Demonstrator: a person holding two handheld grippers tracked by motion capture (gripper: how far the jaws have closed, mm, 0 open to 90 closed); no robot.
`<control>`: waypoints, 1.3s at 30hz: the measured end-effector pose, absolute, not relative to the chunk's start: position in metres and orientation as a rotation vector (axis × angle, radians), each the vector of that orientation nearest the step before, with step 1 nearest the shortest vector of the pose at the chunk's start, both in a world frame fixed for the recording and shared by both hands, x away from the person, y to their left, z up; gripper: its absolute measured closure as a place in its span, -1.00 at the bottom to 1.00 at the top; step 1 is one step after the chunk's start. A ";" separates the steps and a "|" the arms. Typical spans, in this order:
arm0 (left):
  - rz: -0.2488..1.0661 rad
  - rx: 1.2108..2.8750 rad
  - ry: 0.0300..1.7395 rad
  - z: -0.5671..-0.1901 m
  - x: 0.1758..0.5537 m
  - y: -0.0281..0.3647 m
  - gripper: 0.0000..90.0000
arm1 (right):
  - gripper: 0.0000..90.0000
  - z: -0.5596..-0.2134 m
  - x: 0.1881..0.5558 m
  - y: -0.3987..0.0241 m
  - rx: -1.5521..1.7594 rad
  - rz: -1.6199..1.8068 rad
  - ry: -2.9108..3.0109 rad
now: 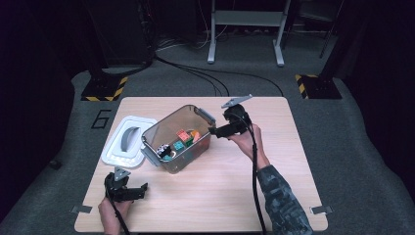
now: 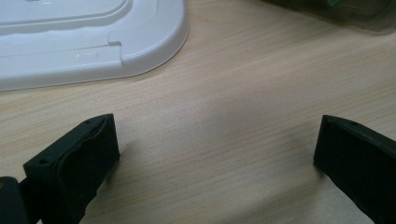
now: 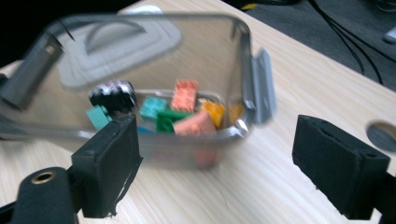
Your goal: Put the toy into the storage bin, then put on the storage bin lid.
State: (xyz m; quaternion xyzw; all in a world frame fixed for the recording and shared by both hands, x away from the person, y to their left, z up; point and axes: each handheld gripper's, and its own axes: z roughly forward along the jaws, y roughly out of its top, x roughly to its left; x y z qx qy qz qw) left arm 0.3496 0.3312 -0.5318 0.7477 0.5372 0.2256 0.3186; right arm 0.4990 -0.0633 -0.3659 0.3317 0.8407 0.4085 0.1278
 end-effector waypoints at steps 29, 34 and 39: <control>0.532 1.957 1.381 -0.528 0.355 0.336 -1.00 | -1.00 -0.521 0.464 -0.162 1.315 1.010 2.304; 0.507 1.952 1.380 -0.523 0.358 0.339 -1.00 | -1.00 -0.525 0.464 -0.165 1.310 0.971 2.286; 0.528 1.929 1.364 -0.508 0.364 0.344 -1.00 | -1.00 -0.527 0.465 -0.165 1.302 0.957 2.260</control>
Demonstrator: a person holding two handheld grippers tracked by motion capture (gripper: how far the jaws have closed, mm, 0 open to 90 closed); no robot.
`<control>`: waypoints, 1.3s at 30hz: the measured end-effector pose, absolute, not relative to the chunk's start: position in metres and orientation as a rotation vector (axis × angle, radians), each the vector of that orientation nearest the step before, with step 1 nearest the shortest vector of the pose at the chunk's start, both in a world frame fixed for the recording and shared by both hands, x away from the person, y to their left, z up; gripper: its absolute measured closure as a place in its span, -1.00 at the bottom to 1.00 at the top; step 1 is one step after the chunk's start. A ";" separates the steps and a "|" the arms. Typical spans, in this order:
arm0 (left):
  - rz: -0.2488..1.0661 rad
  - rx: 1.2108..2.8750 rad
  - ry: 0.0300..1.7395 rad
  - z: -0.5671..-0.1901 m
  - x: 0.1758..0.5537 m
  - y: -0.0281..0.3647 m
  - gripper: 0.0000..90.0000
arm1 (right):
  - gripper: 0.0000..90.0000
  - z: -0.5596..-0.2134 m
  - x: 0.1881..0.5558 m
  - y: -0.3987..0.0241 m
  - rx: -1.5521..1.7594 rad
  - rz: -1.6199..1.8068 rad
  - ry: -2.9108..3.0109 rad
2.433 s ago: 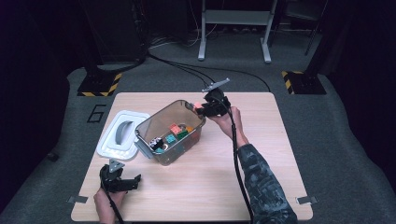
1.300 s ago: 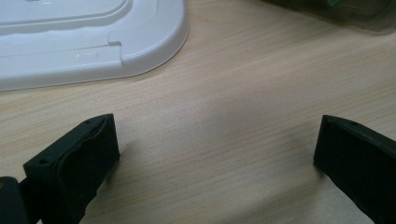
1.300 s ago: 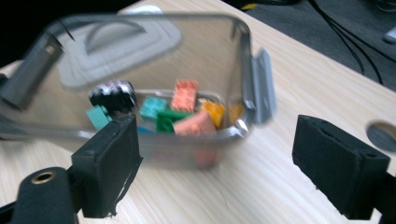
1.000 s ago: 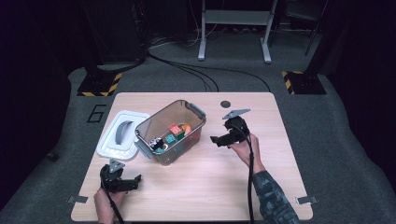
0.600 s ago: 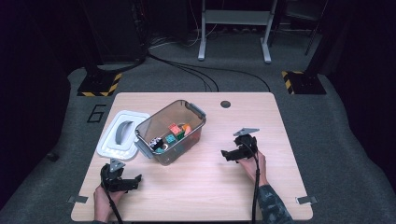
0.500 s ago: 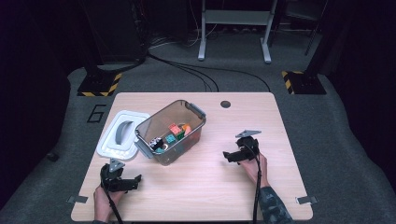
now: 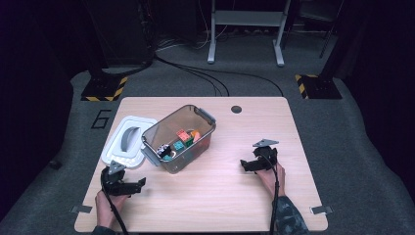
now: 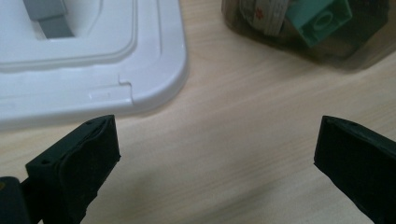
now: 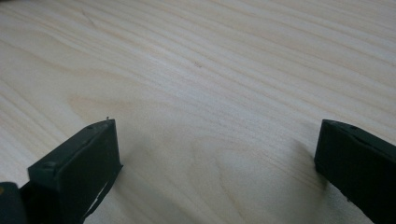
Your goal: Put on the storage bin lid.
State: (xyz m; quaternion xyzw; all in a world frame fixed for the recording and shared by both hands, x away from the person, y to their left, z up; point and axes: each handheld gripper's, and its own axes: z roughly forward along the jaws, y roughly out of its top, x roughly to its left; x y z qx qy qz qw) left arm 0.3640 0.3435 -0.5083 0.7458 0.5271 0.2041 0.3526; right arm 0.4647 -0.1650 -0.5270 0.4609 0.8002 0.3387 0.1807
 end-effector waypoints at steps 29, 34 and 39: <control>0.526 1.853 1.435 -0.479 0.490 0.385 -0.93 | -1.00 -0.528 0.464 -0.164 1.285 0.948 2.258; 0.545 1.869 1.451 -0.481 0.508 0.386 -0.77 | -1.00 -0.528 0.465 -0.164 1.281 0.949 2.261; 0.534 1.896 1.468 -0.488 0.520 0.390 -0.45 | -1.00 -0.528 0.464 -0.164 1.283 0.950 2.259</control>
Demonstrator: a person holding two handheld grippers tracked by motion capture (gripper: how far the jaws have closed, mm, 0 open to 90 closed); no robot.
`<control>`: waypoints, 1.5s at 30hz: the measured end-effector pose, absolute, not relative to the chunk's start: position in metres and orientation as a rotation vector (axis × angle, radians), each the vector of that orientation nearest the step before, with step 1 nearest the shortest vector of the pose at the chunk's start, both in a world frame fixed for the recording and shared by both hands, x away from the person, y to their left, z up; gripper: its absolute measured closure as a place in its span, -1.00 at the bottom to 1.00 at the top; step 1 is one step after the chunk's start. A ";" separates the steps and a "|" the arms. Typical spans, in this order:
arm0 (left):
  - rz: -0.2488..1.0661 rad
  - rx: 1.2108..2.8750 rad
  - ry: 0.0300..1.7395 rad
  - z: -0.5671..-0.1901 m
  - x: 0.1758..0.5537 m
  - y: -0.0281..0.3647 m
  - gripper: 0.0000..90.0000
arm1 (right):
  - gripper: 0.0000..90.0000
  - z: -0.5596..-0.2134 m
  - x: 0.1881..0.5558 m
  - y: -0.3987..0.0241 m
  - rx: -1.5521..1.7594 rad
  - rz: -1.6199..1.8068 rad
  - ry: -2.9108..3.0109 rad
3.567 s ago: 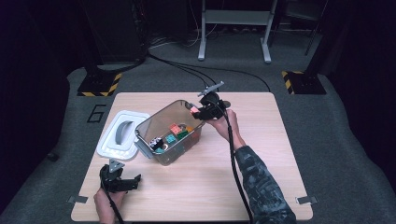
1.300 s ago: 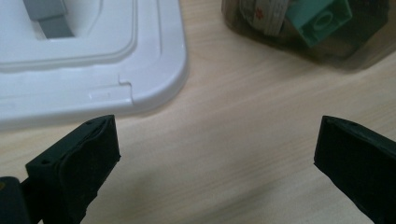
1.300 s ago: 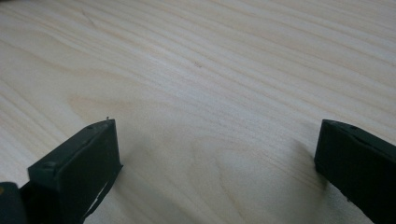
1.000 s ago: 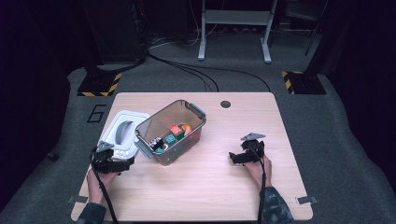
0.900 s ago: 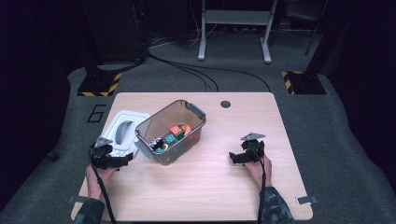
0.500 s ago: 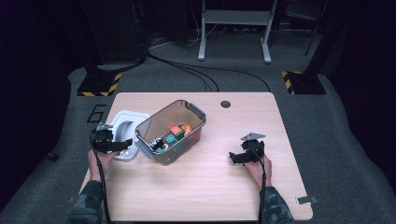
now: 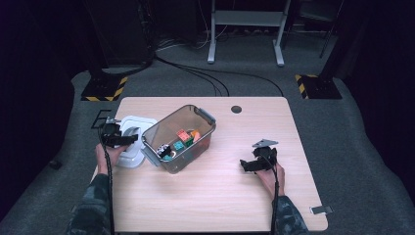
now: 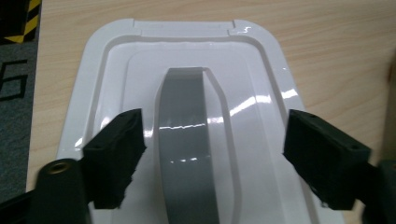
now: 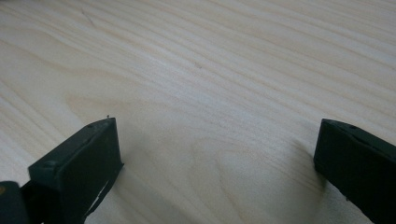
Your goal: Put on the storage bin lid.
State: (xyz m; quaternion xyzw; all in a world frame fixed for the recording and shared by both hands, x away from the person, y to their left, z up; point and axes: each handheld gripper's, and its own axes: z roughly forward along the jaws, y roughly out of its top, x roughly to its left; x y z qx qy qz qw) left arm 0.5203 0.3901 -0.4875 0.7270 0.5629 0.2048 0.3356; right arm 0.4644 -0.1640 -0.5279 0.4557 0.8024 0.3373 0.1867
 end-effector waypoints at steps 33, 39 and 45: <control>0.643 1.862 1.406 -0.431 0.535 0.398 0.49 | -0.99 -0.528 0.465 -0.166 1.265 0.950 2.264; 0.668 1.862 1.369 -0.407 0.538 0.395 0.49 | -0.99 -0.528 0.465 -0.166 1.258 0.952 2.263; 0.680 1.871 1.321 -0.382 0.540 0.388 0.49 | -0.99 -0.528 0.465 -0.166 1.258 0.952 2.263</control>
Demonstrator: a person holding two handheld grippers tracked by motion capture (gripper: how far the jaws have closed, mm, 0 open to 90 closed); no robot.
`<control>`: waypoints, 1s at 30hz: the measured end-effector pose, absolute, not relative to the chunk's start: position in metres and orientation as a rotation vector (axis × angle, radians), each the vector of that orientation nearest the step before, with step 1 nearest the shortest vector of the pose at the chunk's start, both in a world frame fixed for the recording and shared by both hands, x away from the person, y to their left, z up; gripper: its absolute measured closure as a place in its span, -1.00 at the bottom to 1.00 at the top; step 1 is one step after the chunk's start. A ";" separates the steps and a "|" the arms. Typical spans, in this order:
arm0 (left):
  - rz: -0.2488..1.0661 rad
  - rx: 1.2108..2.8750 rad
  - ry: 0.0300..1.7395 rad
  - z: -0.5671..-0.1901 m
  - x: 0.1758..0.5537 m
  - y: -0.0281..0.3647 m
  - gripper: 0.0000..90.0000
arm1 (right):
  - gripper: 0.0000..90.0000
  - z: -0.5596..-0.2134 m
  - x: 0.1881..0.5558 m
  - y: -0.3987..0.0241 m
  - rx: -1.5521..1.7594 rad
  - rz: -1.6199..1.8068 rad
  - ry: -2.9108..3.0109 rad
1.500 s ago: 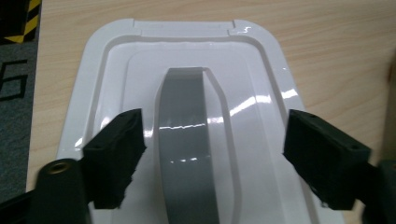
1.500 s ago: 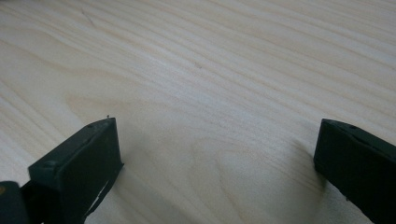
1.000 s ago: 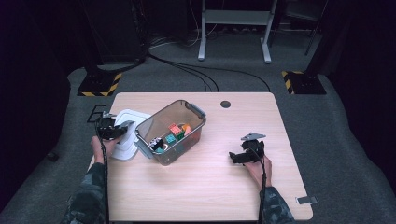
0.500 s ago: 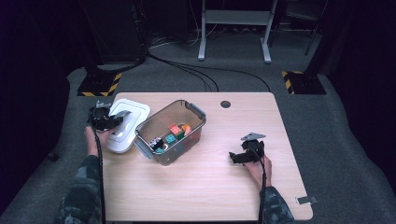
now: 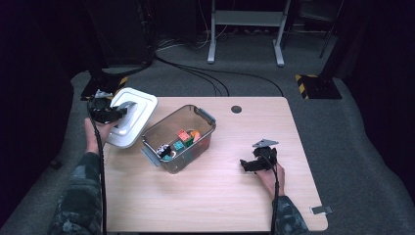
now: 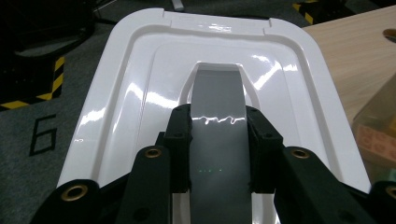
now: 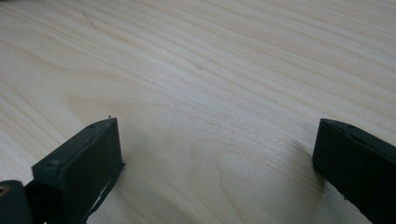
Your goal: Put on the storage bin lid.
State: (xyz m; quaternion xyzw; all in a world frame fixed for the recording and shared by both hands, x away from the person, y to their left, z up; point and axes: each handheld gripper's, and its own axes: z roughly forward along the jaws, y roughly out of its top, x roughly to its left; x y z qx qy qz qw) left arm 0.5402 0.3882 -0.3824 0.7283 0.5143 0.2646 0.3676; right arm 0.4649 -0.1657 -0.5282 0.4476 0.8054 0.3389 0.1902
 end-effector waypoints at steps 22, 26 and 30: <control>0.521 1.906 1.132 -0.329 0.525 0.333 0.49 | -0.98 -0.528 0.465 -0.166 1.258 0.952 2.264; 0.492 1.926 1.110 -0.328 0.521 0.320 0.49 | -0.98 -0.528 0.465 -0.165 1.258 0.952 2.264; 0.477 1.959 1.077 -0.331 0.517 0.305 0.49 | -0.98 -0.528 0.465 -0.166 1.257 0.952 2.264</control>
